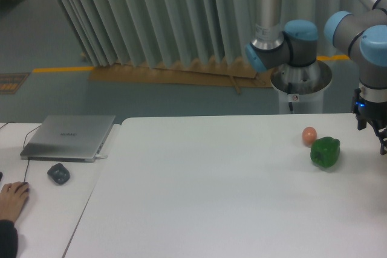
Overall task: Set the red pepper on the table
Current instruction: 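Raise the empty gripper up and away from the table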
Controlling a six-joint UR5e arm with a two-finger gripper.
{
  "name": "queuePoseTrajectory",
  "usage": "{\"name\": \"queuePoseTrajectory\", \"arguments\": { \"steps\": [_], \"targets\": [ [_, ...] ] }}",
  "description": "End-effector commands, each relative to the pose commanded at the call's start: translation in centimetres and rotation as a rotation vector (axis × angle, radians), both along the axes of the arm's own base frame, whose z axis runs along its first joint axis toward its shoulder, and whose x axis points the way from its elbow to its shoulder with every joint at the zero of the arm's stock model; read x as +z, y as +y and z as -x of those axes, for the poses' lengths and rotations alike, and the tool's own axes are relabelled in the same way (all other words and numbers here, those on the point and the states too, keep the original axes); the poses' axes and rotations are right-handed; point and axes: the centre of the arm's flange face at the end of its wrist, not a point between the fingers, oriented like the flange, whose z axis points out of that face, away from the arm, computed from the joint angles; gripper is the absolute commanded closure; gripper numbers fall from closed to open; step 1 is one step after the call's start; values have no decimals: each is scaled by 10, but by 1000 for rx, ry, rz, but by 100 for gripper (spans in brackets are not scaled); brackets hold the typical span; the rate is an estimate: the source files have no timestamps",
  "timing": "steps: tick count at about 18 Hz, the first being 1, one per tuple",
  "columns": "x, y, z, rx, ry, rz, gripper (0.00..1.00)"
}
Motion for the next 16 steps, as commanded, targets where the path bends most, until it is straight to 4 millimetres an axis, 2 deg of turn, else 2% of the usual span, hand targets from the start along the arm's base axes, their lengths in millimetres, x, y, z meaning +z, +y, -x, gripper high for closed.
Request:
{"name": "queuePoseTrajectory", "arguments": {
  "steps": [2,4,6,10,16],
  "targets": [
    [1,10,-13,-21,-4,-2,0],
    [-3,14,-17,-34,-6,10,0],
    [-19,11,-22,-30,-32,11,0],
    [-20,12,-16,-30,-21,12,0],
    [-18,2,-8,-4,2,26,0]
  ]
}}
